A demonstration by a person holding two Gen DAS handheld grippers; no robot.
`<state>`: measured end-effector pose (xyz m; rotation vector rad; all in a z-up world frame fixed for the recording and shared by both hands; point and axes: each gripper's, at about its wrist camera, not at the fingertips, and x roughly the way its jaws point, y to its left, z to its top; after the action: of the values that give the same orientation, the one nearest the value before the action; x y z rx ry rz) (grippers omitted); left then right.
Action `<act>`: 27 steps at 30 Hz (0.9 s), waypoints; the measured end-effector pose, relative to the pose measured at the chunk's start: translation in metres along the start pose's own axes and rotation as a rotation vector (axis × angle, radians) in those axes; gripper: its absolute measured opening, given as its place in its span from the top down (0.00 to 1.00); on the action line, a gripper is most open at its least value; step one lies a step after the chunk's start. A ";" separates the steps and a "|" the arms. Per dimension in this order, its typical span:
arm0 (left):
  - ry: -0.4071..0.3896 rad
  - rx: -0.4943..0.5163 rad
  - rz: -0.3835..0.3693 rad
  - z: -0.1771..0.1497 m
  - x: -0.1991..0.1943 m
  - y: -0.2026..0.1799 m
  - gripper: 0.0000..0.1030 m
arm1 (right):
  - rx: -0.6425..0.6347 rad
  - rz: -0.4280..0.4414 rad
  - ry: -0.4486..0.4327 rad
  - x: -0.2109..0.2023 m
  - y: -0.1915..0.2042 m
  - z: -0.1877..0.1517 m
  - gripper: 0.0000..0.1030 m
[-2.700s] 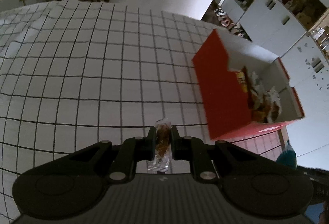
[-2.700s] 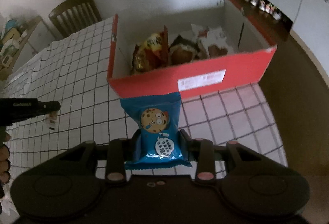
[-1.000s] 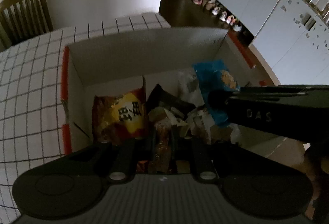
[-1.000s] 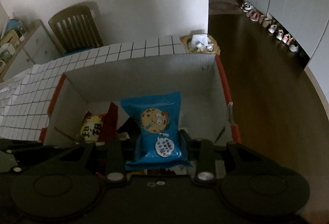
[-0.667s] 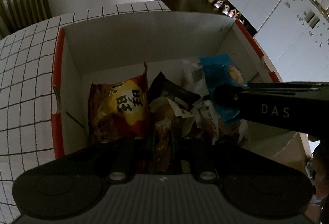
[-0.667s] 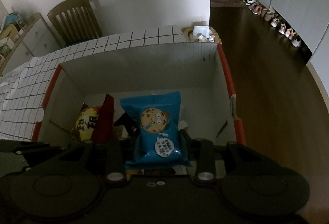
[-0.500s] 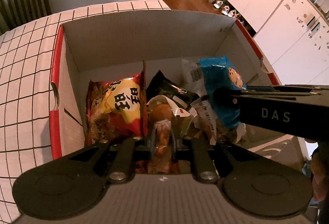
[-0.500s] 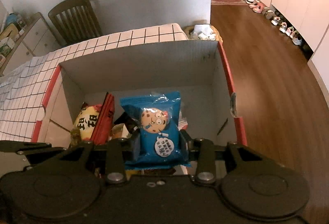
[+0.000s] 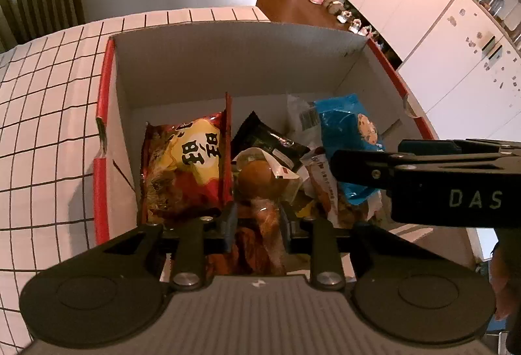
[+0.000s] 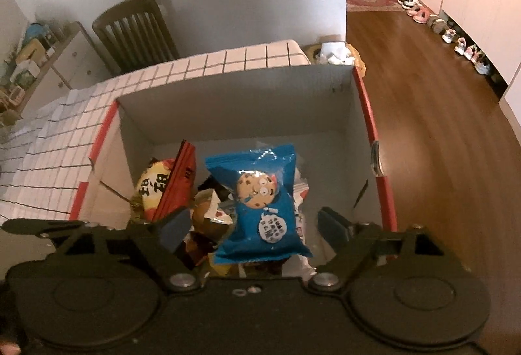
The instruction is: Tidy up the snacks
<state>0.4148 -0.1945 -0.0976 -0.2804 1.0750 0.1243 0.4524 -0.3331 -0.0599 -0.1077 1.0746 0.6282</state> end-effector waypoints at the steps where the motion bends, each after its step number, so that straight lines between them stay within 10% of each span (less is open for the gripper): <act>1: -0.004 -0.001 0.002 -0.001 -0.002 0.000 0.70 | 0.000 0.000 -0.002 -0.002 0.000 0.000 0.17; 5: -0.040 -0.018 -0.001 -0.005 -0.015 0.001 0.28 | 0.008 0.006 -0.017 -0.012 -0.003 -0.002 0.15; 27: -0.303 0.051 0.017 -0.043 -0.111 0.016 0.00 | 0.025 0.094 -0.264 -0.102 0.014 -0.047 0.00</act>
<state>0.3218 -0.1876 -0.0223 -0.1990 0.7790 0.1490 0.3750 -0.3824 0.0065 0.0474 0.8348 0.6921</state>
